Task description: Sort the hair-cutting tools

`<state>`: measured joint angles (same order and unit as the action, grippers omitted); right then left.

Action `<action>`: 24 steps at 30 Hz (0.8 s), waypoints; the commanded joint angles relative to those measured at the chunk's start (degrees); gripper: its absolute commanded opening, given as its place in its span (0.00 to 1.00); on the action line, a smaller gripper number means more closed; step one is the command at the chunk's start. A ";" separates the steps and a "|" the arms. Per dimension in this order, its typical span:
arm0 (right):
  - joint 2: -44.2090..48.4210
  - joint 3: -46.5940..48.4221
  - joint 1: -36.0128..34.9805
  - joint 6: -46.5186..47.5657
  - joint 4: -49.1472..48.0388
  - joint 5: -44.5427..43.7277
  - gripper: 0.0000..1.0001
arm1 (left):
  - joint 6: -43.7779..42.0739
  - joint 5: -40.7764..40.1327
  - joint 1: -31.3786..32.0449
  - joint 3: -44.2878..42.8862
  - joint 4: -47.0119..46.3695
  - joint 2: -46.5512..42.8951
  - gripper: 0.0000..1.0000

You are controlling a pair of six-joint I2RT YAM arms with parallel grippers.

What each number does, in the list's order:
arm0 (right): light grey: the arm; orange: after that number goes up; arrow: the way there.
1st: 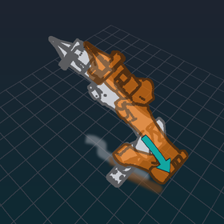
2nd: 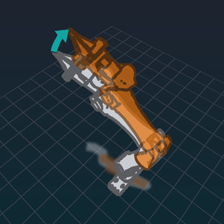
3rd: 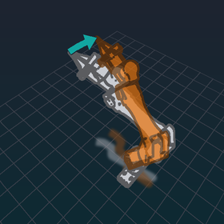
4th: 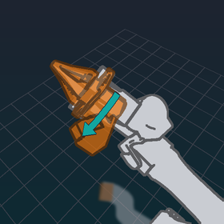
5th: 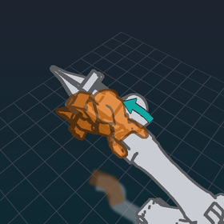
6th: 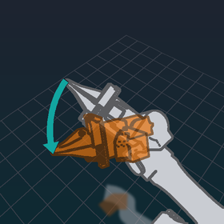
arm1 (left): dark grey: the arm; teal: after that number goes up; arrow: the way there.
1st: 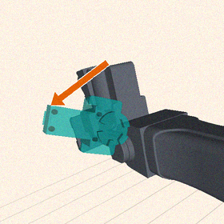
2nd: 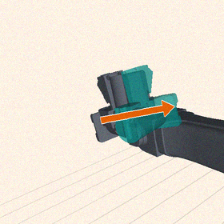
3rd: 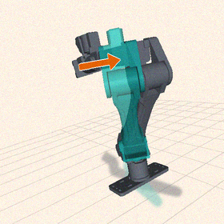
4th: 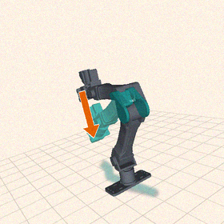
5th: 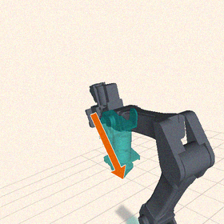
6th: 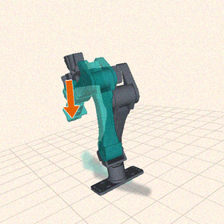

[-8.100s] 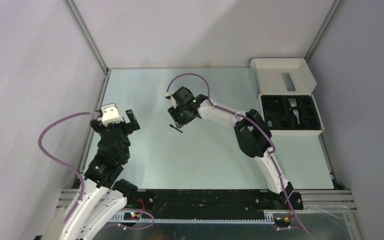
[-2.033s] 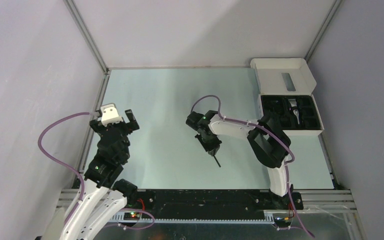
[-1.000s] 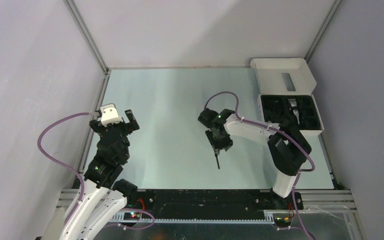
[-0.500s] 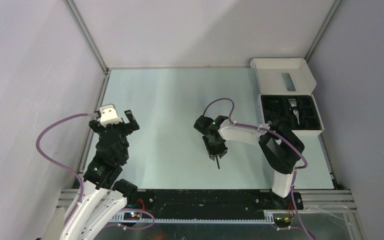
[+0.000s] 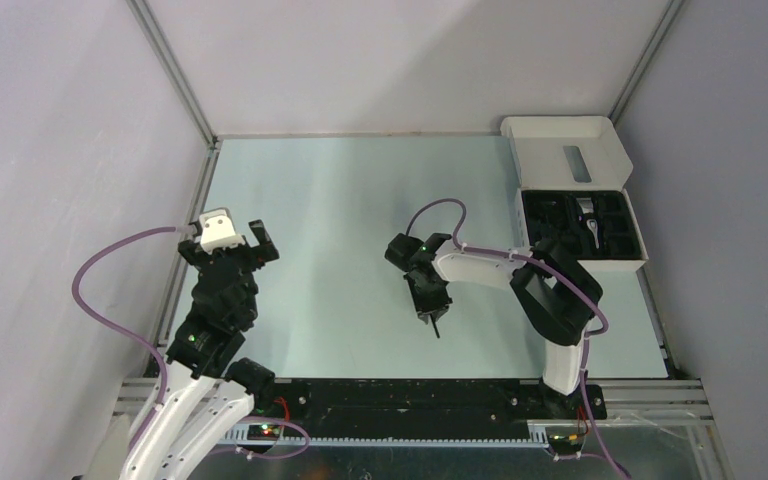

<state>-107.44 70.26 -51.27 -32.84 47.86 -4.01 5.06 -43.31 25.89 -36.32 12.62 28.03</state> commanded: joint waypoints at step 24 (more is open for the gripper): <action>11.41 -0.60 3.10 6.34 5.46 -5.22 0.00 | 0.83 -0.38 -0.39 0.19 -1.20 -0.17 0.98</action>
<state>-100.99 68.25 -50.19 -28.91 50.41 -6.28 5.06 -43.33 25.85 -36.32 12.62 28.05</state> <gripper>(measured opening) 0.064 0.985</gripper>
